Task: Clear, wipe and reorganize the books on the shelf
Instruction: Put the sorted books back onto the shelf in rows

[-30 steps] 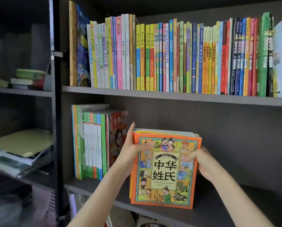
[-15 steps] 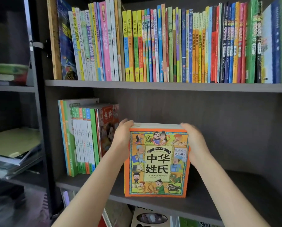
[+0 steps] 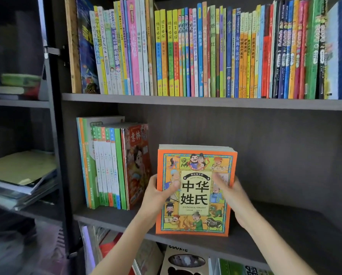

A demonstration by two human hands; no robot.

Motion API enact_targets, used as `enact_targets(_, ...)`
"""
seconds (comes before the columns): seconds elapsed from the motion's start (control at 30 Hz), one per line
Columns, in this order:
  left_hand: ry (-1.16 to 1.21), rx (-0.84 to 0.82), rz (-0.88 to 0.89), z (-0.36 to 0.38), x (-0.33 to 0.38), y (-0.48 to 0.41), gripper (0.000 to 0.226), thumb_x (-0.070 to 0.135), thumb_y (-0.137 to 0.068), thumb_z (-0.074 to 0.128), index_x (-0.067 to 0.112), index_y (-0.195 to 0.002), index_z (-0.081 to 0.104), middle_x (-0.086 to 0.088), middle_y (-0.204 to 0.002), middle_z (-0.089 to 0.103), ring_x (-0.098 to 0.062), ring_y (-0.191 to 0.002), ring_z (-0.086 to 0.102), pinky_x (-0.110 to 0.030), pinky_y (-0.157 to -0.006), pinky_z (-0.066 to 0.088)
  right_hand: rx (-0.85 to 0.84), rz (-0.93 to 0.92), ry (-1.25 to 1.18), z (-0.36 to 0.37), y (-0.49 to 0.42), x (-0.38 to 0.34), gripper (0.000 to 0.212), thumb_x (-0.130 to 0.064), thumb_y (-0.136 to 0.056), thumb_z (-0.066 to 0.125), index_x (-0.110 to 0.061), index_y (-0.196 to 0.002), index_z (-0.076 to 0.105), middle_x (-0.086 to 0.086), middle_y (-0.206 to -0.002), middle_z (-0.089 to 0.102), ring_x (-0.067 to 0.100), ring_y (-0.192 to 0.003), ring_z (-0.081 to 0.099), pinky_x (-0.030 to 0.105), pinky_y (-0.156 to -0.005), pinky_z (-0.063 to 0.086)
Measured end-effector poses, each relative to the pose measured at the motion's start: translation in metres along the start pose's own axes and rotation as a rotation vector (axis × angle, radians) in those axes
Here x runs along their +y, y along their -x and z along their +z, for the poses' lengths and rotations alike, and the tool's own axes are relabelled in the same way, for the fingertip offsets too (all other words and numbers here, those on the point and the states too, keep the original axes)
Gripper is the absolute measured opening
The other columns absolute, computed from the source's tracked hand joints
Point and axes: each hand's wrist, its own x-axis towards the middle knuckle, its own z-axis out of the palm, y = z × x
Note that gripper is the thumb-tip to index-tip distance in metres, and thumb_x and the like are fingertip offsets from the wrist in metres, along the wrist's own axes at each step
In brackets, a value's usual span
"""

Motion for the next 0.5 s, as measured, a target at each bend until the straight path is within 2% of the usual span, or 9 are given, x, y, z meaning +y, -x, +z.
enact_targets(0.1,-0.084,0.057,0.006,-0.002,-0.001,-0.004,0.069,0.041,-0.065,0.08,0.021,-0.122,0.046,0.008,-0.103,0.068,-0.006,-0.088,0.068,-0.023,-0.071,0.053,0.102,0.055,0.387,0.002,0.022,0.042,0.095,-0.039,-0.072,0.08,-0.022,-0.147,0.023,-0.007,-0.123,0.059,0.012,-0.102,0.062,0.028,-0.075,0.048)
enact_targets(0.17,-0.189,0.137,0.043,0.002,-0.004,-0.002,0.061,0.041,-0.069,0.08,0.025,-0.117,0.045,0.011,-0.101,0.066,-0.005,-0.09,0.066,-0.023,-0.074,0.052,0.246,0.02,0.76,0.016,0.042,0.069,0.116,-0.049,-0.072,0.077,-0.021,-0.152,-0.003,0.005,-0.146,0.039,0.024,-0.123,0.051,0.036,-0.087,0.049)
enact_targets(0.2,-0.23,0.185,0.065,0.005,-0.006,-0.001,0.059,0.043,-0.07,0.08,0.027,-0.114,0.044,0.012,-0.101,0.065,-0.004,-0.091,0.064,-0.025,-0.077,0.052,0.28,-0.049,0.88,0.027,0.051,0.078,0.12,-0.056,-0.072,0.073,-0.022,-0.151,-0.011,0.009,-0.154,0.025,0.028,-0.135,0.039,0.037,-0.096,0.047)
enact_targets(0.23,-0.26,0.238,0.085,0.008,-0.007,0.0,0.058,0.045,-0.07,0.08,0.028,-0.112,0.044,0.013,-0.1,0.064,-0.003,-0.091,0.063,-0.026,-0.079,0.052,0.267,-0.123,0.933,0.04,0.057,0.084,0.122,-0.061,-0.073,0.068,-0.023,-0.15,-0.018,0.01,-0.159,0.01,0.03,-0.144,0.024,0.038,-0.104,0.042)
enact_targets(0.3,-0.293,0.328,0.121,0.015,-0.009,0.002,0.056,0.048,-0.069,0.079,0.027,-0.108,0.045,0.012,-0.098,0.063,-0.001,-0.087,0.061,-0.021,-0.075,0.05,0.156,-0.163,0.976,0.064,0.055,0.09,0.124,-0.07,-0.074,0.06,-0.023,-0.145,-0.029,0.012,-0.16,-0.01,0.031,-0.148,0.0,0.04,-0.114,0.031)
enact_targets(0.37,-0.336,0.395,0.148,0.018,-0.01,0.005,0.054,0.048,-0.069,0.079,0.025,-0.103,0.044,0.013,-0.093,0.06,0.003,-0.08,0.058,-0.01,-0.063,0.042,0.062,-0.116,1.046,0.084,0.044,0.09,0.129,-0.076,-0.071,0.057,-0.014,-0.145,-0.029,0.022,-0.157,-0.016,0.039,-0.146,-0.007,0.044,-0.118,0.017)
enact_targets(0.4,-0.36,0.434,0.162,0.02,-0.011,0.006,0.054,0.049,-0.07,0.079,0.024,-0.102,0.044,0.012,-0.091,0.059,0.003,-0.077,0.056,-0.009,-0.059,0.04,0.036,-0.098,1.038,0.089,0.037,0.089,0.133,-0.076,-0.069,0.059,-0.009,-0.145,-0.027,0.026,-0.155,-0.016,0.042,-0.145,-0.01,0.045,-0.118,0.012)
enact_targets(0.5,-0.41,0.594,0.197,0.017,-0.013,0.004,0.057,0.054,-0.067,0.078,0.02,-0.099,0.045,0.004,-0.091,0.06,-0.009,-0.078,0.06,-0.018,-0.062,0.046,-0.099,-0.13,0.876,0.097,0.018,0.091,0.141,-0.07,-0.063,0.071,-0.01,-0.146,-0.026,0.019,-0.157,-0.019,0.037,-0.145,-0.017,0.048,-0.12,0.01)
